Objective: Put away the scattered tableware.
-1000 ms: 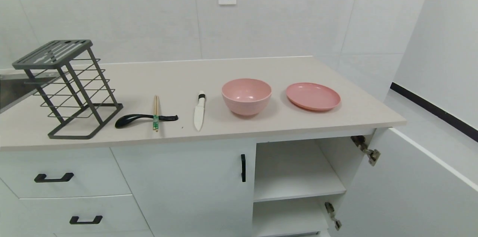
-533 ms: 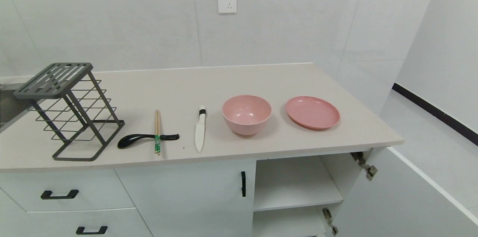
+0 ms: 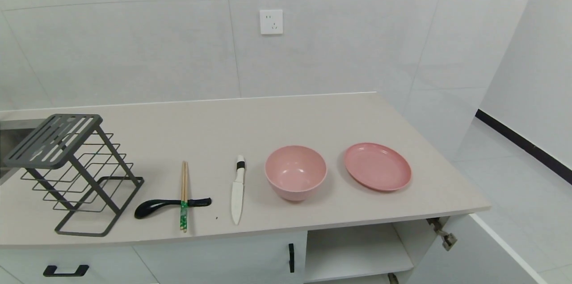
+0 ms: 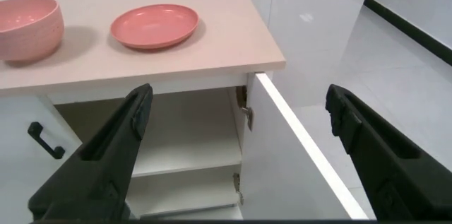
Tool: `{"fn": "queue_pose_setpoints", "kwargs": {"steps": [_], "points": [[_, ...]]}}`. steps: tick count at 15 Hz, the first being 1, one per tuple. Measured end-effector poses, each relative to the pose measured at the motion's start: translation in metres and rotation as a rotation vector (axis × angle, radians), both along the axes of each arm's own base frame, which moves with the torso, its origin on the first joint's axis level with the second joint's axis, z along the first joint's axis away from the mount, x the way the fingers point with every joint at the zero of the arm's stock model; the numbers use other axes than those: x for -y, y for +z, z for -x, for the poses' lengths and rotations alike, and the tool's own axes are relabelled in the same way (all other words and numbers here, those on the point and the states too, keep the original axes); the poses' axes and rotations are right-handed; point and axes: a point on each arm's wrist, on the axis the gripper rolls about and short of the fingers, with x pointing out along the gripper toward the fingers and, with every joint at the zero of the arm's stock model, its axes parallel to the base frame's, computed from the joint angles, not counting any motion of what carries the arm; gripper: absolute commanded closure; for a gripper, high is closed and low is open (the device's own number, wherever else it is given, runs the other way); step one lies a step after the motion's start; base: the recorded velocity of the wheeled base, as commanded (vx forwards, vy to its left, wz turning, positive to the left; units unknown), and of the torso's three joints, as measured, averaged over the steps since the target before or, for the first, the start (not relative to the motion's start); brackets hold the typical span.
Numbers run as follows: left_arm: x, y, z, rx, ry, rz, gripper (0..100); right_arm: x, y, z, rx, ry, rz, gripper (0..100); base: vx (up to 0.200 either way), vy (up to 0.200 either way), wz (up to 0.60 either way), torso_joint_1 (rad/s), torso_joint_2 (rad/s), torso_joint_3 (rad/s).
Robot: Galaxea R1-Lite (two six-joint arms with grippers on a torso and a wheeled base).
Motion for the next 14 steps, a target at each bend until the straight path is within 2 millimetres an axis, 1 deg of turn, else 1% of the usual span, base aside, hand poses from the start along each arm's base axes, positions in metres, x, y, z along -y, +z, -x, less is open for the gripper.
{"fn": "queue_pose_setpoints", "kwargs": {"steps": [2,7,9,14], "points": [[0.0000,-0.0001,0.0000,-0.001,-0.001,-0.002,0,0.0000,-0.0001,0.0000,-0.001,0.000,0.000,0,0.000,0.000,0.00,0.072,-0.15,-0.067],[0.0002,0.0000,0.0000,0.000,-0.007,-0.005,0,0.0000,0.0000,0.0000,0.000,0.001,0.000,0,0.000,0.000,0.00,0.248,-0.49,-0.229],[0.0002,0.0000,0.0000,0.001,-0.009,-0.002,0,0.0000,0.0000,0.0000,0.000,0.001,0.000,0,0.000,0.000,0.00,0.056,-0.11,-0.053],[0.0002,0.0002,0.0000,0.002,-0.010,-0.002,0,-0.0001,-0.0002,0.0000,-0.001,-0.002,-0.015,0,0.000,0.000,0.00,0.000,0.00,0.000]]}}
